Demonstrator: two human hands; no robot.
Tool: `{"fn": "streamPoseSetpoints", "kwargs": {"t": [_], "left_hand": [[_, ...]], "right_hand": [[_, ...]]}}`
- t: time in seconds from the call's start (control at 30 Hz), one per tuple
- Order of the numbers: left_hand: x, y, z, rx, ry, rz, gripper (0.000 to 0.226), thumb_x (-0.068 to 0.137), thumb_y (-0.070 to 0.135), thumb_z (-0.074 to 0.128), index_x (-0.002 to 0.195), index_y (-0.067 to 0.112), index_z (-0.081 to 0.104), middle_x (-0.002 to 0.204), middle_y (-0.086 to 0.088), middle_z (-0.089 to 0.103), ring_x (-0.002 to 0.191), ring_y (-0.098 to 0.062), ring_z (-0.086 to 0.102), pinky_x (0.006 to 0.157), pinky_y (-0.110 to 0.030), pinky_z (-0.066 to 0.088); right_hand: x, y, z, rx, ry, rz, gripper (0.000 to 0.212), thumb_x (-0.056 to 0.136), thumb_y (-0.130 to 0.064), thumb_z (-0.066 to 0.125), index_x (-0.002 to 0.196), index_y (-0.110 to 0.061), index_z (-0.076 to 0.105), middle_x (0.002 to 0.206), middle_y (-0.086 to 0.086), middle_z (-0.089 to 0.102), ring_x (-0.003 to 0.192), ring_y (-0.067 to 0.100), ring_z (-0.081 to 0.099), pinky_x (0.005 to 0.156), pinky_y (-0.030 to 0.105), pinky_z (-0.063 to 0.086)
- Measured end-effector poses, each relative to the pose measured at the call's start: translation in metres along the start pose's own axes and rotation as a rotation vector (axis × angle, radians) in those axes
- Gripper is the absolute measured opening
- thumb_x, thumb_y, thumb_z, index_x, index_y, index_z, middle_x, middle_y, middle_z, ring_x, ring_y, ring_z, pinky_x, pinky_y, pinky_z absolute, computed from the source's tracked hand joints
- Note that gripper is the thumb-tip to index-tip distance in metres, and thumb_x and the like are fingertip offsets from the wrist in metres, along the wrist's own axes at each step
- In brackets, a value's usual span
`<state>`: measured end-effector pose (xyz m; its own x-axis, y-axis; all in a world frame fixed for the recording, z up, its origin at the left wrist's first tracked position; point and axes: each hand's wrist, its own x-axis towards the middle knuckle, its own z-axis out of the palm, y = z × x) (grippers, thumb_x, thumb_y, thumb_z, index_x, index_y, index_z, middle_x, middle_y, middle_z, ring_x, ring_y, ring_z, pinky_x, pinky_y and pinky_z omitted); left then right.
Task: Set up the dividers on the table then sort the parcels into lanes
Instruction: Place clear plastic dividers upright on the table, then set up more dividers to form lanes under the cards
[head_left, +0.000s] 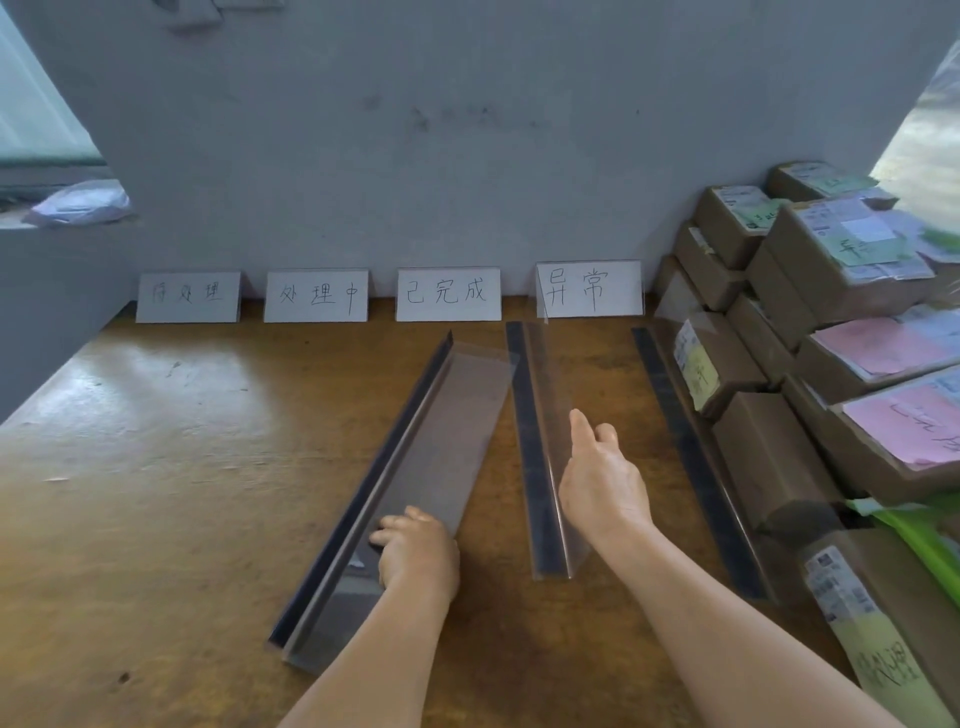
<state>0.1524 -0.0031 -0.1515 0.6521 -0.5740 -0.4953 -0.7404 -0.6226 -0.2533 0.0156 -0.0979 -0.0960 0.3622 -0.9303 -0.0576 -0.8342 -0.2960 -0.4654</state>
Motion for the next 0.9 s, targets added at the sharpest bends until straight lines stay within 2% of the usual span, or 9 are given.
{"fn": "streamPoseSetpoints", "kwargs": {"t": [0.1,0.23,0.47,0.63,0.77,0.9], "left_hand": [[-0.002,0.000,-0.002,0.099,0.030,0.019,0.054,0.104,0.013,0.025,0.146,-0.013,0.004,0.147,-0.040,0.021,0.136,-0.051,0.028,0.110,-0.049,0.033],[0.006,0.000,0.004,0.116,0.039,0.011,0.053,0.101,0.006,0.027,0.145,-0.015,0.007,0.146,-0.039,0.025,0.133,-0.052,0.031,0.106,-0.052,0.037],[0.005,-0.003,-0.001,0.059,0.041,0.000,0.055,0.104,0.020,0.027,0.145,-0.014,0.012,0.145,-0.038,0.028,0.133,-0.047,0.036,0.107,-0.046,0.039],[0.001,-0.008,-0.002,0.000,0.048,0.004,0.056,0.103,0.024,0.030,0.146,-0.010,0.017,0.144,-0.034,0.032,0.133,-0.044,0.037,0.107,-0.041,0.039],[0.004,-0.010,0.001,-0.006,0.043,0.002,0.054,0.101,0.020,0.036,0.145,-0.007,0.022,0.143,-0.029,0.036,0.131,-0.040,0.040,0.106,-0.040,0.040],[0.003,-0.011,0.002,-0.021,0.047,0.000,0.049,0.099,0.019,0.040,0.143,-0.002,0.030,0.139,-0.026,0.041,0.126,-0.036,0.046,0.103,-0.038,0.044]], "right_hand": [[0.009,-0.002,0.000,-0.014,0.006,0.001,0.072,0.094,-0.006,0.053,0.152,-0.022,0.014,0.147,0.009,0.032,0.100,0.020,0.061,0.074,0.025,0.053],[0.015,-0.003,0.001,-0.056,0.020,0.007,0.072,0.093,-0.006,0.053,0.152,-0.022,0.014,0.145,0.011,0.033,0.092,0.020,0.063,0.070,0.026,0.056],[0.020,-0.009,0.005,-0.080,0.032,0.007,0.069,0.094,-0.006,0.053,0.150,-0.019,0.016,0.138,0.012,0.036,0.079,0.016,0.060,0.067,0.025,0.057],[0.016,-0.013,0.009,-0.104,0.030,0.019,0.070,0.094,-0.009,0.055,0.150,-0.017,0.015,0.136,0.012,0.038,0.086,0.016,0.061,0.071,0.027,0.057],[0.016,-0.009,0.006,-0.077,0.022,0.051,0.072,0.093,-0.007,0.055,0.151,-0.018,0.013,0.136,0.012,0.036,0.078,0.015,0.058,0.066,0.026,0.057],[0.021,-0.006,0.005,-0.095,0.010,0.057,0.077,0.093,-0.005,0.054,0.153,-0.020,0.008,0.143,0.014,0.030,0.080,0.017,0.061,0.064,0.027,0.058]]}}
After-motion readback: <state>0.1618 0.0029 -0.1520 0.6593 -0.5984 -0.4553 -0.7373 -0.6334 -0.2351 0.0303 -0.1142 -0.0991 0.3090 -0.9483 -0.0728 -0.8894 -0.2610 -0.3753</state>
